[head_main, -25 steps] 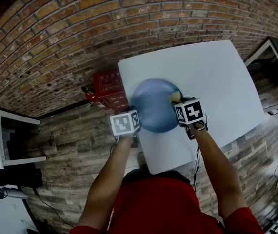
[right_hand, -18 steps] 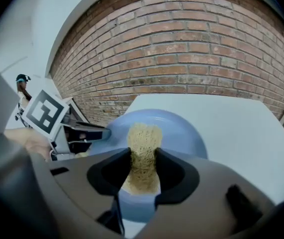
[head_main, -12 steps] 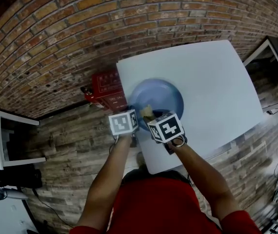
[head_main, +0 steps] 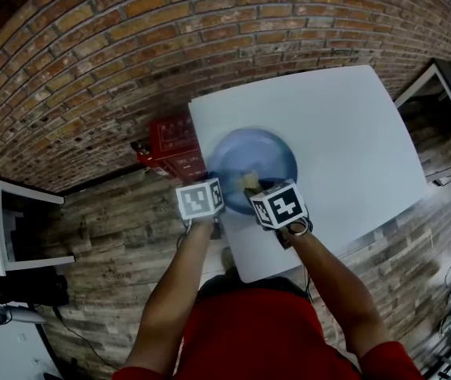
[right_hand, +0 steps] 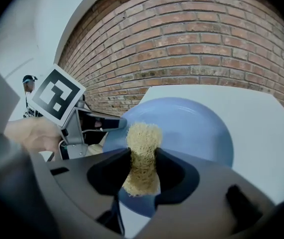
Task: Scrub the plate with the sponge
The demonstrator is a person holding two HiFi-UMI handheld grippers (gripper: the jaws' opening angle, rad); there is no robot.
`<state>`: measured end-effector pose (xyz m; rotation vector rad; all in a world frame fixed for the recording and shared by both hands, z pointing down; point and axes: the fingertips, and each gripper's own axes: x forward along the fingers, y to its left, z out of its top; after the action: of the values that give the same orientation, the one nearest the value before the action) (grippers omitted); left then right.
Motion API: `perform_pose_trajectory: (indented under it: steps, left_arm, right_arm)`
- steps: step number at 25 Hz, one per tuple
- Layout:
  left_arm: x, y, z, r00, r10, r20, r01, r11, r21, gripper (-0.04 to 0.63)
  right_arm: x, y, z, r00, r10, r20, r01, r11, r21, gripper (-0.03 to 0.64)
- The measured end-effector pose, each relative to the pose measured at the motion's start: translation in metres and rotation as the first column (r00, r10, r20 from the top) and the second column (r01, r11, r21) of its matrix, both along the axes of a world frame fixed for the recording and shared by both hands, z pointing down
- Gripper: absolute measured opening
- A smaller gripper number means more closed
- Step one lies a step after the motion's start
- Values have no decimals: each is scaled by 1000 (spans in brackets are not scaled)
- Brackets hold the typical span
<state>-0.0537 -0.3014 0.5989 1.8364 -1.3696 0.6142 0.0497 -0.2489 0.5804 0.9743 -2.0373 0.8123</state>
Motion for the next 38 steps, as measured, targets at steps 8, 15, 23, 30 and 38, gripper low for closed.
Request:
perform_pose_trajectory:
  steps: [8,15,23,30,38]
  left_arm:
    - [0,0,1,1000,5,10,-5,1000,1,44]
    - [1,1,0,1000,9,15,-10,1000,9,45]
    - [-9,3,-19,1000,3,31,-5,998,70,111]
    - [-29,3,-79,999,-19,45,7,971,239,117]
    - [-16,4,-193,999,40,36,-53,855,515,69]
  right_arm:
    - [63,-9,2,993,81,-91,-79,997,23,153]
    - [78,-13,0,989,119,-84,-117,993,25,153]
    - [72,-15,-23,992,119,-32,-117,991,66,153]
    - [62,-23,-71,992,111,61,-120,976,179,153]
    - [38,-32,-162,971,47,235,-146,894,423,153]
